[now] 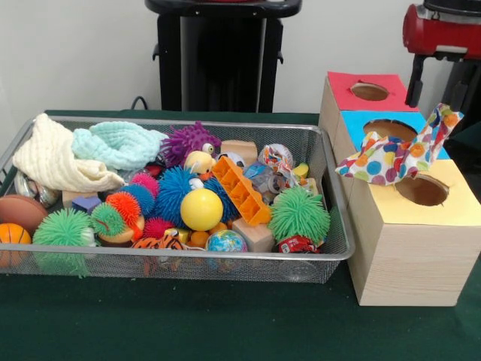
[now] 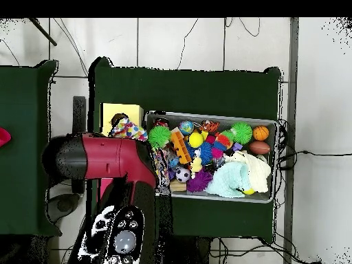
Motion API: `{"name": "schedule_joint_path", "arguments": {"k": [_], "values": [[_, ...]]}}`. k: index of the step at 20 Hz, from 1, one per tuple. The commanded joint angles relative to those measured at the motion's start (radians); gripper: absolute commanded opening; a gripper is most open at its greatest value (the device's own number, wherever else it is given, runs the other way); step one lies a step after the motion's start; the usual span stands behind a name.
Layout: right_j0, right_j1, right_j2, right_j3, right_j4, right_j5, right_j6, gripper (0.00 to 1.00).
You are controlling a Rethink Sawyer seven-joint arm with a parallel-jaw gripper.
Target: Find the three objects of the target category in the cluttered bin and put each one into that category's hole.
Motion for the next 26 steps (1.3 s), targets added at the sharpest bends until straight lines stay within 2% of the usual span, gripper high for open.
{"name": "schedule_joint_path", "arguments": {"k": [1, 7, 13, 17, 18, 26], "values": [[-0.002, -0.021, 0.018, 0.011, -0.009, 0.125, 0.165, 1.00], [-0.006, 0.023, 0.005, 0.031, -0.034, 0.053, 0.163, 1.00], [-0.053, 0.032, 0.061, 0.107, -0.020, -0.062, 0.119, 1.00], [-0.064, 0.027, 0.071, 0.121, -0.025, -0.082, 0.107, 1.00], [-0.063, 0.027, 0.070, 0.121, -0.028, -0.084, 0.107, 0.00], [-0.057, 0.039, 0.061, 0.142, -0.028, -0.105, 0.132, 0.00]]}}
